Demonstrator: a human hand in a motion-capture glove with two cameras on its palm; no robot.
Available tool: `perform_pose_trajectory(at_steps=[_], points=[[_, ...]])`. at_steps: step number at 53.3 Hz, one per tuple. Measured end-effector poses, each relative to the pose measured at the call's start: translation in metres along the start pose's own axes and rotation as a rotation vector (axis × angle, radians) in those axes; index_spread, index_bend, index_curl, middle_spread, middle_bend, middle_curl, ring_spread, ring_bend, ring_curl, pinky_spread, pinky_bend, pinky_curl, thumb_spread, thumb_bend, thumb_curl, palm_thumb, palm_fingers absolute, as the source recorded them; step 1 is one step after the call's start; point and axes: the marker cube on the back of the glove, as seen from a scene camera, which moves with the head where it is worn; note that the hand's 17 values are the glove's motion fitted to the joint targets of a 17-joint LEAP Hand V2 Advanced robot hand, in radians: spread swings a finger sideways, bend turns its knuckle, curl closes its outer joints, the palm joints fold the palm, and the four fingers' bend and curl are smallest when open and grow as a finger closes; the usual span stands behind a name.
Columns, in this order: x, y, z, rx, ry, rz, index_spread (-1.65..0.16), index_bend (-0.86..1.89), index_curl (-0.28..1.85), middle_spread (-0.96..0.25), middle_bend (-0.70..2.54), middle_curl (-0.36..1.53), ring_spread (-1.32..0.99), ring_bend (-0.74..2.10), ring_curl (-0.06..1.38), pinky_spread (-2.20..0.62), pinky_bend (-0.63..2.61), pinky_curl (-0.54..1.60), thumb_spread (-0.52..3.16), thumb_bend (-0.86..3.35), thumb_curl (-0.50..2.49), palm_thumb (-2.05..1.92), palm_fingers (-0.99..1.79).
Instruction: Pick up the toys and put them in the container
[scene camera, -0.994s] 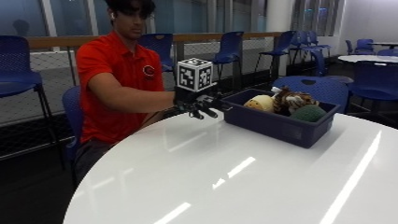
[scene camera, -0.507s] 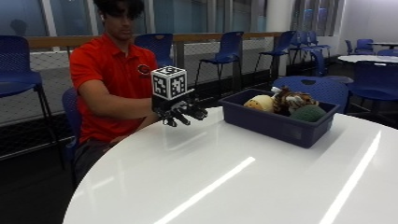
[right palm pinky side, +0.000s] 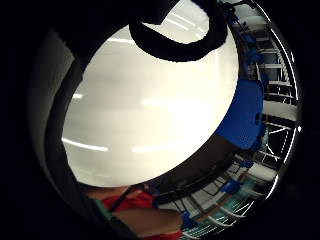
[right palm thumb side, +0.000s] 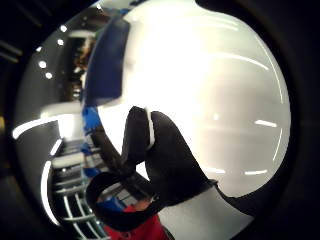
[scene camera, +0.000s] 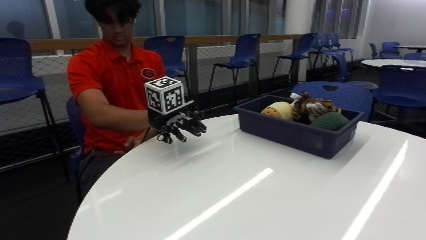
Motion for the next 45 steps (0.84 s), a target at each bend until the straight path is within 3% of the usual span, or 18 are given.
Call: perform_pose_trajectory(at_steps=[45], points=[[-0.002, 0.004, -0.001, 0.022, -0.05, -0.003, -0.3, 0.17, 0.32, -0.06, 0.13, 0.22, 0.05, 0.16, 0.17, 0.07, 0.77, 0.33, 1.21, -0.07, 0.13, -0.1, -0.17]])
